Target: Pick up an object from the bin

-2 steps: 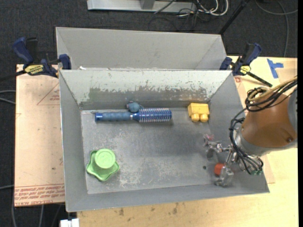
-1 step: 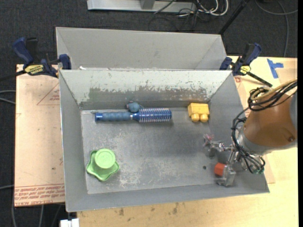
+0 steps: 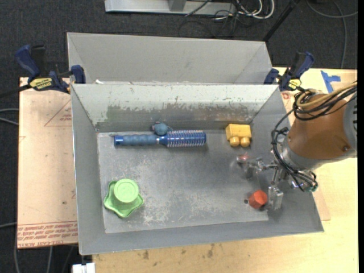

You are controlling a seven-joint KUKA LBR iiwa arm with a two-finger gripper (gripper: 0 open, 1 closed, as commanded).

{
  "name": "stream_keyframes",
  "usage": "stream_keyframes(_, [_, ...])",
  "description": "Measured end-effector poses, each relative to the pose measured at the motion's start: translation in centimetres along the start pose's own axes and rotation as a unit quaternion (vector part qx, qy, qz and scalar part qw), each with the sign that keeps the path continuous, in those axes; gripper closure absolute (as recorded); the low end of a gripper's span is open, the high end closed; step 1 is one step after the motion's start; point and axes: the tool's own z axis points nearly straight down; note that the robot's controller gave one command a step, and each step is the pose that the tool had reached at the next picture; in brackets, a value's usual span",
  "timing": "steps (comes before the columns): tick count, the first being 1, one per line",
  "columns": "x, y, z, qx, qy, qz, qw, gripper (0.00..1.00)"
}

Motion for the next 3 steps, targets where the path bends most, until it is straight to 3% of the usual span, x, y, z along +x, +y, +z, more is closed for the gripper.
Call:
stream_keyframes(1, [0.1, 0.0, 0.0, 0.000, 0.0006, 0.000, 1.0000, 1.00])
stream_keyframes(2, [0.1, 0.0, 0.0, 0.000, 0.0006, 0.001, 1.0000, 0.00])
stream_keyframes(3, [1.7, 1.7, 0.6, -0.002, 0.0016, -0.160, 0.9871, 0.00])
